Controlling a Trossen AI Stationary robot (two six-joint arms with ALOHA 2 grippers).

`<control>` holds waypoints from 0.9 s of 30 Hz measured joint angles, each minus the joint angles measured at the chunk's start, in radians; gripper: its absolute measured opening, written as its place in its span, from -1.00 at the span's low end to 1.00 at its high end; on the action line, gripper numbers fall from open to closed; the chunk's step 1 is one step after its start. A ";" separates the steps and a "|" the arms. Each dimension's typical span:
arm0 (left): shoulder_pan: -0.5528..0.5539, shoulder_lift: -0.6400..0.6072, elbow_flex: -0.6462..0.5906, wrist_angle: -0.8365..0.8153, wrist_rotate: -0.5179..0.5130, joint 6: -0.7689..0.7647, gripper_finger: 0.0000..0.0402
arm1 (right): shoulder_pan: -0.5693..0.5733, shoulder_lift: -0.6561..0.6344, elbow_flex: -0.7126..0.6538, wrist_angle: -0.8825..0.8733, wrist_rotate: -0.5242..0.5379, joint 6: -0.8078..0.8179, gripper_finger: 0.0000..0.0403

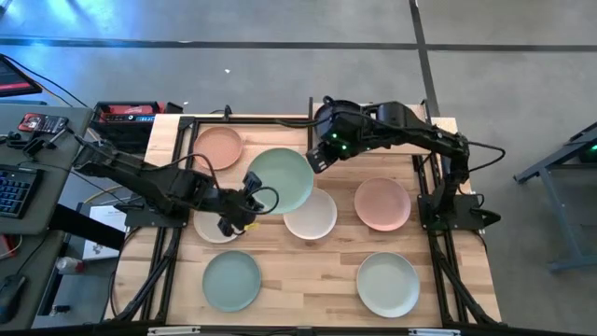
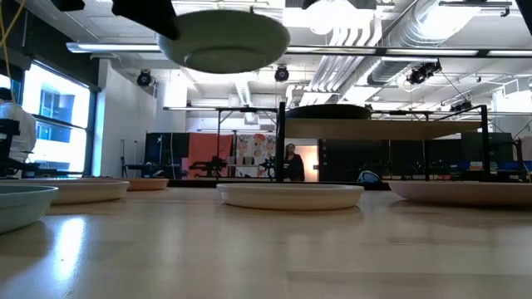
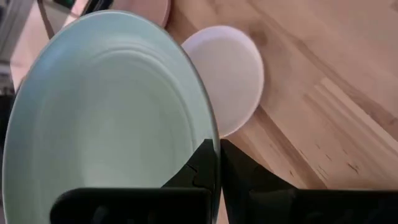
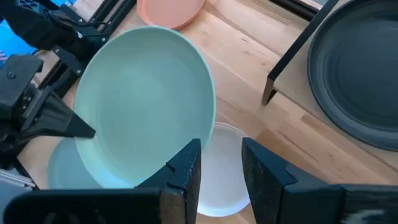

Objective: Place and stack plates onto a shelf
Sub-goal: Stack the light green plate on top of the black plate on the shelf

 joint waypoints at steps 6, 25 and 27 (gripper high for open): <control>-0.025 0.000 0.001 0.071 -0.004 0.046 -0.99 | 0.047 0.000 0.000 -0.002 0.037 0.077 -0.53; -0.105 0.000 0.001 0.101 -0.053 0.069 -0.99 | 0.115 0.111 -0.001 -0.061 0.053 0.168 -0.53; -0.109 0.000 0.001 0.101 -0.055 0.068 -0.99 | 0.115 0.120 -0.001 -0.065 0.050 0.174 -0.53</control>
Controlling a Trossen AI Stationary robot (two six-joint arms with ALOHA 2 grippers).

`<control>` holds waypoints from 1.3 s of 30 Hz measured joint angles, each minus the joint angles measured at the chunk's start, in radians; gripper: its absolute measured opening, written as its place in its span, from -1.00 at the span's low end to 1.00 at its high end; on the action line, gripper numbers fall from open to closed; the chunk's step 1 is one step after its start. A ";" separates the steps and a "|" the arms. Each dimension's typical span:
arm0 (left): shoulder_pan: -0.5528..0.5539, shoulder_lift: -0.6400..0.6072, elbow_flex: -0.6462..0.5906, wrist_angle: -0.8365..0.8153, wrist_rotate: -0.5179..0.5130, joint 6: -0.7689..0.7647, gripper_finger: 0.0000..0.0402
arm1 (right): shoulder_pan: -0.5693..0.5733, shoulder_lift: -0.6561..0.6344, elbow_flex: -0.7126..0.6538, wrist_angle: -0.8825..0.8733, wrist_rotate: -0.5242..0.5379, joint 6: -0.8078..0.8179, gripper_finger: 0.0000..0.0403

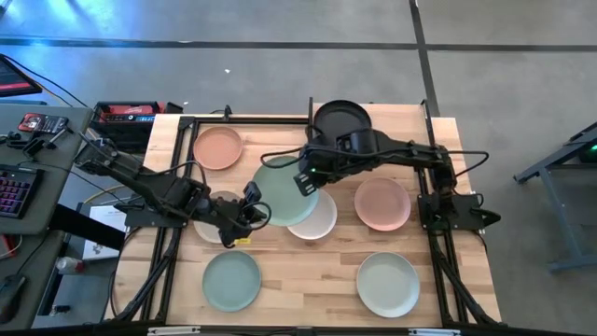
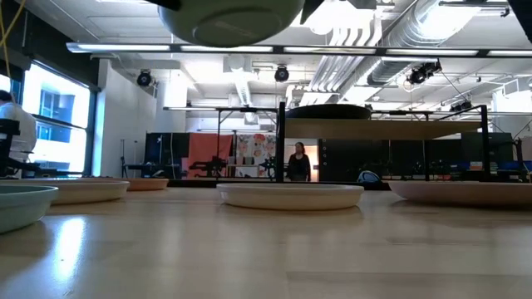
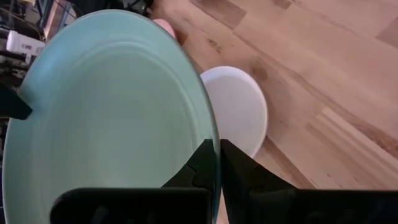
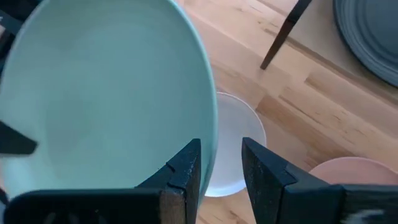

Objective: Place and stack plates onto a shelf
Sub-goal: Stack the light green plate on top of the black plate on the shelf

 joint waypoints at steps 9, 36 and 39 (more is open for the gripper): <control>-0.001 0.000 0.000 -0.001 -0.001 -0.001 -0.99 | 0.000 0.040 0.000 0.000 -0.067 -0.018 -0.67; 0.034 0.000 0.000 -0.014 0.025 -0.361 -0.51 | -0.032 0.040 0.001 -0.016 -0.102 0.009 -1.00; 0.035 -0.003 -0.001 0.006 -0.031 -0.396 -0.46 | -0.054 0.040 0.001 -0.026 -0.106 -0.018 -1.00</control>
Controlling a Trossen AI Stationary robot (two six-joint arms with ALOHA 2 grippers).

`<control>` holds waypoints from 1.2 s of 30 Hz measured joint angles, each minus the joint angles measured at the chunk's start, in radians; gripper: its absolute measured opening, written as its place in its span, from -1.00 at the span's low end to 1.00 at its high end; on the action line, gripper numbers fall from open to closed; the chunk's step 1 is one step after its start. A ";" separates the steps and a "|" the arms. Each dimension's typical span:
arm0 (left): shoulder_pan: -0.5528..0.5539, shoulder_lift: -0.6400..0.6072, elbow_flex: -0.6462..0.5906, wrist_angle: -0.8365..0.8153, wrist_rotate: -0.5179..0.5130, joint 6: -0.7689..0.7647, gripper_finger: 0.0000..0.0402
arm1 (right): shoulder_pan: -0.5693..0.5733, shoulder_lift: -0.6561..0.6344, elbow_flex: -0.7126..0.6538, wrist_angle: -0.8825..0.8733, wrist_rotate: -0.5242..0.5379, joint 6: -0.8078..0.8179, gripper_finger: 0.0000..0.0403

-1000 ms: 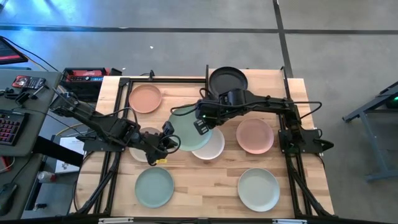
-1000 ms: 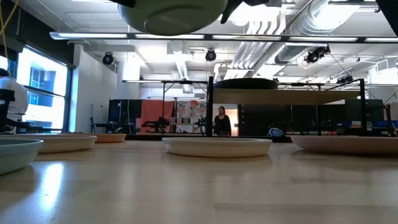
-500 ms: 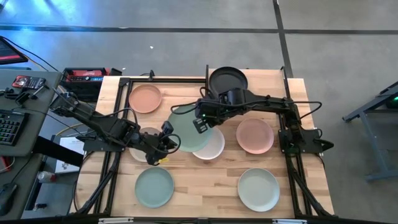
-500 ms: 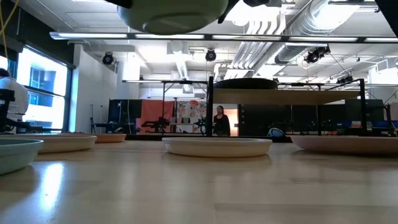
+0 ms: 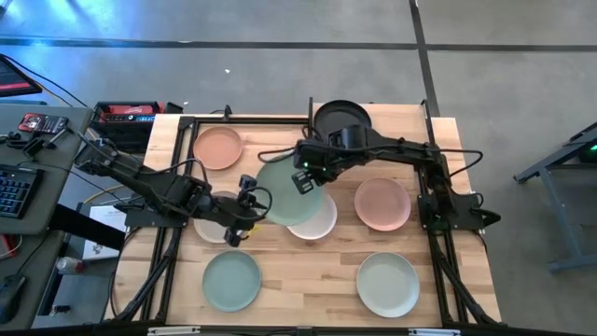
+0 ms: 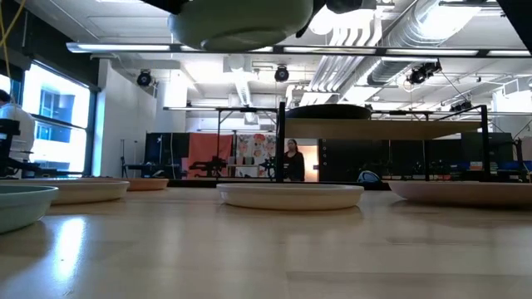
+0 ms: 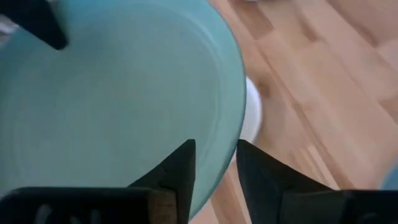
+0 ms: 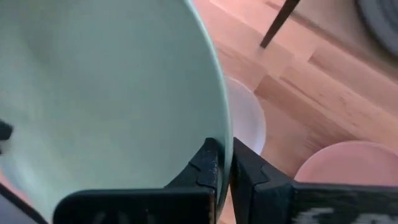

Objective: Place and stack plates onto a shelf
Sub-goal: Stack the light green plate on top of the black plate on the shelf

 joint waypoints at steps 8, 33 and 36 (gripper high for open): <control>0.001 -0.005 0.000 0.101 -0.075 -0.002 -0.46 | -0.099 -0.002 0.002 -0.001 -0.050 -0.163 -1.00; 0.200 -0.005 0.000 0.115 -0.187 -0.194 -0.47 | -0.618 -0.016 0.002 0.002 -0.399 -0.839 -1.00; 0.238 -0.005 0.000 0.115 -0.187 -0.211 -0.47 | -0.706 -0.019 0.003 0.002 -0.461 -0.898 -1.00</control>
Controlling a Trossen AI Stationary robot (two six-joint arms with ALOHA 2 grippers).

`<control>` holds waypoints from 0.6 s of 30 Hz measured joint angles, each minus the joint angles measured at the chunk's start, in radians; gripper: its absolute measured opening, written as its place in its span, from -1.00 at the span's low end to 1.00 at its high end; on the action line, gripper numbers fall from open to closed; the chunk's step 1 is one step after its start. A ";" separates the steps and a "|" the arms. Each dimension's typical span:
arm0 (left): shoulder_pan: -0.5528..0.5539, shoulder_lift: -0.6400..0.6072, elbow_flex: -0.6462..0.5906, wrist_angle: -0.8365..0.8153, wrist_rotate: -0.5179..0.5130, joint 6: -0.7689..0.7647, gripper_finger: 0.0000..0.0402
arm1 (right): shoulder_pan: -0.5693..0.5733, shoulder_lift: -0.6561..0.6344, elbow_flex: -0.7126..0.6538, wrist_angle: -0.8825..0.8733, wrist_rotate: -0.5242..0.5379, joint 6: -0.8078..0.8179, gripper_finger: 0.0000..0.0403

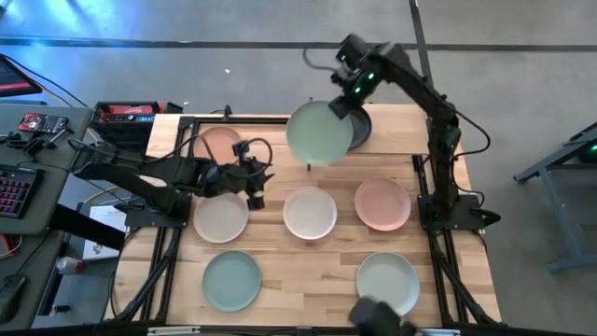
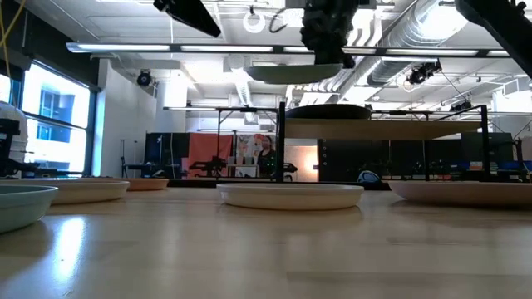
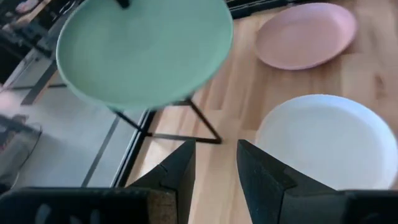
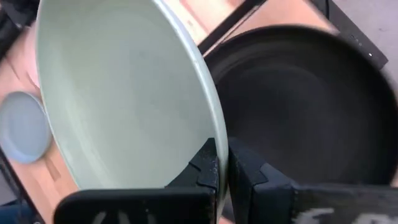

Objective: Place and stack plates onto a shelf
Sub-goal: Stack the light green plate on top of the black plate on the shelf

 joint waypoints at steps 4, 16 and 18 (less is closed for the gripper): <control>0.044 0.000 0.000 0.000 0.000 -0.001 -0.47 | -0.114 0.000 0.000 0.000 -0.094 -0.082 -1.00; 0.152 0.000 0.000 0.000 0.001 -0.043 -0.47 | -0.333 0.005 -0.022 0.002 -0.160 -0.176 -1.00; 0.166 0.000 0.000 0.000 0.003 -0.050 -0.47 | -0.343 0.005 -0.059 0.001 -0.162 -0.177 -1.00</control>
